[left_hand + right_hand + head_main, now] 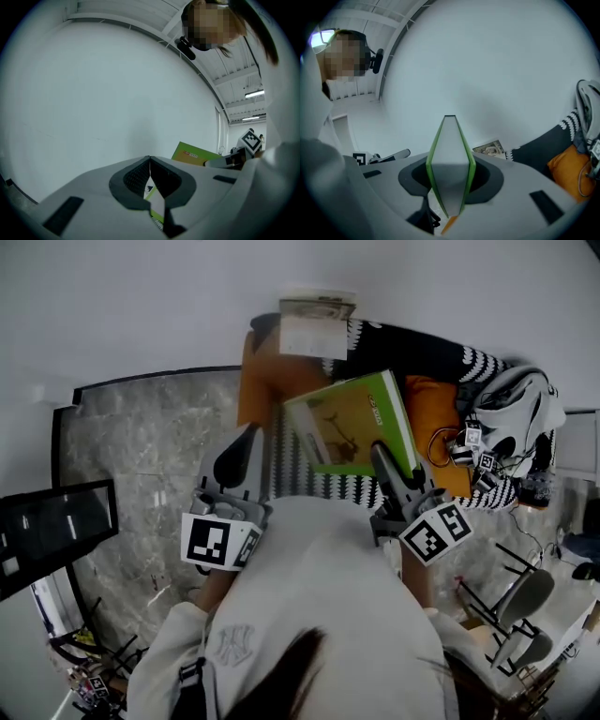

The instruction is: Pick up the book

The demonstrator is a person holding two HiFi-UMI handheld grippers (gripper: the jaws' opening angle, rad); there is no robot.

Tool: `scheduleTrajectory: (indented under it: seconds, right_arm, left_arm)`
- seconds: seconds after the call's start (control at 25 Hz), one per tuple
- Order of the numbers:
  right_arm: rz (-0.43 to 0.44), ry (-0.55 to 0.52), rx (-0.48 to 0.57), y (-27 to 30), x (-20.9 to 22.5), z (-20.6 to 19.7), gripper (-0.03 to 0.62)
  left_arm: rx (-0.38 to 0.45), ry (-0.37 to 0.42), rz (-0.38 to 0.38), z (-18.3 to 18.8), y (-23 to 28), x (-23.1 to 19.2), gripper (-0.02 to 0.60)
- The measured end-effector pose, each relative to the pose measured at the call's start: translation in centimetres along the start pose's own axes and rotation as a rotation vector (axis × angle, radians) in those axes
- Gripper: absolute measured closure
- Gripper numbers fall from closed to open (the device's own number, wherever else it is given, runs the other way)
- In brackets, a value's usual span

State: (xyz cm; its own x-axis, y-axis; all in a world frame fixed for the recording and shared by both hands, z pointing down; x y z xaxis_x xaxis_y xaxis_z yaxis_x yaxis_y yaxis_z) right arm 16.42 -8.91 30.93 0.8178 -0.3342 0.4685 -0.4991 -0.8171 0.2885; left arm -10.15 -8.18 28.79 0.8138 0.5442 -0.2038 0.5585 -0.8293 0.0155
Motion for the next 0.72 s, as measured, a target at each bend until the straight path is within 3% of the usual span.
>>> scheduleTrajectory:
  seconds: [0.28,0.44,0.72]
  right_arm:
    - [-0.013,-0.276,-0.01,-1.1,-3.0,-0.3,0.444]
    - [-0.01,-0.273,-0.01,-1.0,-3.0,-0.4,0.444]
    - [-0.029,-0.283,-0.007,-1.0,-2.2,-0.6,0.444]
  left_arm:
    - [-0.037,0.028,0.026,-0.3,-1.0,0.2,0.572]
    - [-0.029,0.047,0.033,0.0,-0.7,0.4,0.572]
    - [-0.013,0.036,0.142,-0.1,-2.7,-2.5,0.572]
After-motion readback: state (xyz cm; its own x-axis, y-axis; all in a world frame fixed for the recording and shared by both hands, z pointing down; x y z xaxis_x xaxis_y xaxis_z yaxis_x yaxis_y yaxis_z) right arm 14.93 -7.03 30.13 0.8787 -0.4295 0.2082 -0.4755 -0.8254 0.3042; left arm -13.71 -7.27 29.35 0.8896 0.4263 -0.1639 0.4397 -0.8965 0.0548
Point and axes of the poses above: the fingertips, and each gripper's own axes: y forward along the fingers, x to its right, z out of its top, the point moved 7 cm from there along -y, backward along the fingers, and after that the axes turned 10 degrees about -z, right-handed, at the moved point
